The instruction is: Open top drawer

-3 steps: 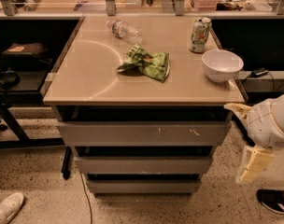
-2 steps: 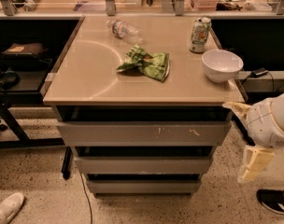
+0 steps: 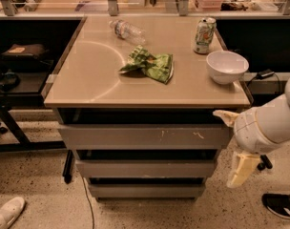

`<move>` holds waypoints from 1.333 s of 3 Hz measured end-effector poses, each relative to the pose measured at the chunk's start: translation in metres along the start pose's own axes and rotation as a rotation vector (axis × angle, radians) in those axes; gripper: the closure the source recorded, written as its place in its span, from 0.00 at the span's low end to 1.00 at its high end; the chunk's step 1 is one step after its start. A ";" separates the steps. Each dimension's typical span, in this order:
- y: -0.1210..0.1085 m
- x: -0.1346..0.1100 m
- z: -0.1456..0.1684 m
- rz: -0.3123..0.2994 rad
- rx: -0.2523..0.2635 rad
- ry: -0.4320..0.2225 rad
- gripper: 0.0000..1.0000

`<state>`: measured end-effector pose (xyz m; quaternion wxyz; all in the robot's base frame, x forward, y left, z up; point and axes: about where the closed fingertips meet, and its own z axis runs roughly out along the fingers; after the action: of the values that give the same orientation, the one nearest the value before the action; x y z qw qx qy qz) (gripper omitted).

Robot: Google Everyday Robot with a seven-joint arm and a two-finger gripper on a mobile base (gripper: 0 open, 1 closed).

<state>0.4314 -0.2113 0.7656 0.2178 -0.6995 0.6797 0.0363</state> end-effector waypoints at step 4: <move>-0.050 0.013 0.122 0.097 -0.088 -0.142 0.00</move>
Offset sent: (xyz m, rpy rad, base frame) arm 0.0734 0.0340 -0.0967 0.0921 0.0480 0.0411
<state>0.5105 -0.1811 0.6635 0.2323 -0.6704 0.6933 0.1260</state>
